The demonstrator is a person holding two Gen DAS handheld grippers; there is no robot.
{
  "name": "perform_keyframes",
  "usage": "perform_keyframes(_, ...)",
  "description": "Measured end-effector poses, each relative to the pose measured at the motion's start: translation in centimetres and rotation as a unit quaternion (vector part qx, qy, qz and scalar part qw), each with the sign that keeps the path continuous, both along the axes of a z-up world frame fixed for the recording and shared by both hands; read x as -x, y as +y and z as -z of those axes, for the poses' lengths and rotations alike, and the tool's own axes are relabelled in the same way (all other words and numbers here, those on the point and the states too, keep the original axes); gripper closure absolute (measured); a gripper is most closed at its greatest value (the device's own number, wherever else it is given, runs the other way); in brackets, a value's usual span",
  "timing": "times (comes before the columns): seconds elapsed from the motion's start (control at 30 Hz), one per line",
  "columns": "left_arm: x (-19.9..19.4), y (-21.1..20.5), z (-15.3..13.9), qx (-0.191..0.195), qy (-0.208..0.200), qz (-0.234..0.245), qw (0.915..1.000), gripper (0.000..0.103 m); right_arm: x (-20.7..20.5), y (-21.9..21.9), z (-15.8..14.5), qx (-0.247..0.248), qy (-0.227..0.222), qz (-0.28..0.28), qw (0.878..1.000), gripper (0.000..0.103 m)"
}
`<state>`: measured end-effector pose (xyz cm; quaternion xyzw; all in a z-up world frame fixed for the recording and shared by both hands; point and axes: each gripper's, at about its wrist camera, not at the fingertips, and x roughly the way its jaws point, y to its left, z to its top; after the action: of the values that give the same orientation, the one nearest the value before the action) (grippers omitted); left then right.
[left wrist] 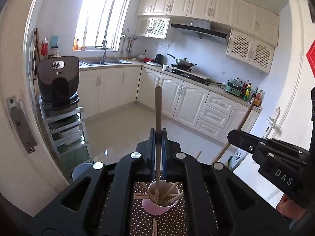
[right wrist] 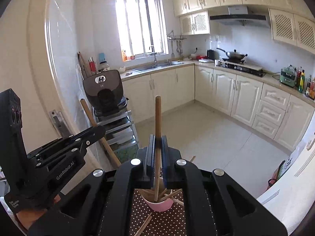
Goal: Organize utensils
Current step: 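Lift both chopsticks and lower them into the pink cup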
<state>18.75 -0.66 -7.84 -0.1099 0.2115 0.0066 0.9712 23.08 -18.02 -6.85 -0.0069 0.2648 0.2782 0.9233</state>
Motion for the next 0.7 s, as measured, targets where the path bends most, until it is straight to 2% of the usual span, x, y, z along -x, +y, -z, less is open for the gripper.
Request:
perform_keyframes(0.37, -2.1, -1.1, 2.9, -0.007, 0.032, 0.006, 0.9995, 0.097, -1.2, 0.6, 2.0, 0.005, 0.025, -0.007, 1.0, 0.098)
perform_keyframes(0.7, -1.6, -1.8, 4.7, -0.031, 0.053, 0.005, 0.9981, 0.096, -1.2, 1.6, 3.1, 0.014, 0.041, -0.017, 0.999, 0.098)
